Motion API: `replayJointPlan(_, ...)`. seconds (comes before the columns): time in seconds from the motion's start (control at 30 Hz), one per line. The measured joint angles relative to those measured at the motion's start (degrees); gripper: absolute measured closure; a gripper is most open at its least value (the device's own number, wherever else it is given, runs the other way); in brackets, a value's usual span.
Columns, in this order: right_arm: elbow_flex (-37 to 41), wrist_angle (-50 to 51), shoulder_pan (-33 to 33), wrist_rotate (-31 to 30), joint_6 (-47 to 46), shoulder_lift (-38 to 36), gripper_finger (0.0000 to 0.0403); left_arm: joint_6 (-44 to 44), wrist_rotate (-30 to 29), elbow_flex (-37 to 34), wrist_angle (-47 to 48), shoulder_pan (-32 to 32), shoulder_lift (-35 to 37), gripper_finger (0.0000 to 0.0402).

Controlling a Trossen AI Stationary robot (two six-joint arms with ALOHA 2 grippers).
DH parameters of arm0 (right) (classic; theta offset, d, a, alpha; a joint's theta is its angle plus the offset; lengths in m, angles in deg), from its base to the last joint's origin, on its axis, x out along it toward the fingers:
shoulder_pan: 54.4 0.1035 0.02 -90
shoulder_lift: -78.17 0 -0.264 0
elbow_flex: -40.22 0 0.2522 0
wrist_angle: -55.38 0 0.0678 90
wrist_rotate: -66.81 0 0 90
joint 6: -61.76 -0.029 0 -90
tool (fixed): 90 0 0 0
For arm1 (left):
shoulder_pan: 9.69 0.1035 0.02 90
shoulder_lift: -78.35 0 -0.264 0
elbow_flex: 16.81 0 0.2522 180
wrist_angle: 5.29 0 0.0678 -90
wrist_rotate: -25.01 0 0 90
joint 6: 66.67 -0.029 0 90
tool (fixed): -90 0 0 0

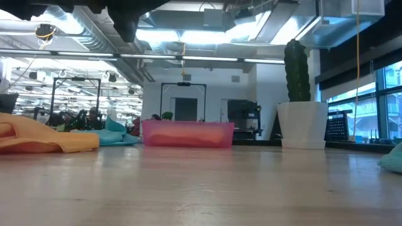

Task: Roll microfiber towels into tight, uniform cylinder then place into a basket
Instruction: Roll the bottom blue towel

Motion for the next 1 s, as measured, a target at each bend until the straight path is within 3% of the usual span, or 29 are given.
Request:
replayJointPlan(0.27, -3.3, 6.1, -2.2, -9.8, 9.0, 1.4, 0.0390, -0.2, -2.0, 0.0, 0.0, 0.0, -0.4, 0.0251)
replayJointPlan(0.57, -9.4, 6.6, -9.9, -21.5, 27.0, -0.7, 0.0400, -0.2, -2.4, 0.0, -0.3, 0.2, -3.1, 0.0251)
replayJointPlan(0.77, -10.0, 0.9, -16.5, -21.6, 36.3, -4.6, 0.0401, -6.9, 1.2, 0.1, -1.8, 0.2, -5.3, 0.0251)
replayJointPlan(1.0, -10.1, -5.2, -21.1, -13.7, 40.2, -5.1, 0.0401, -18.8, 2.2, 5.5, -0.8, -0.1, -13.4, 0.0251)
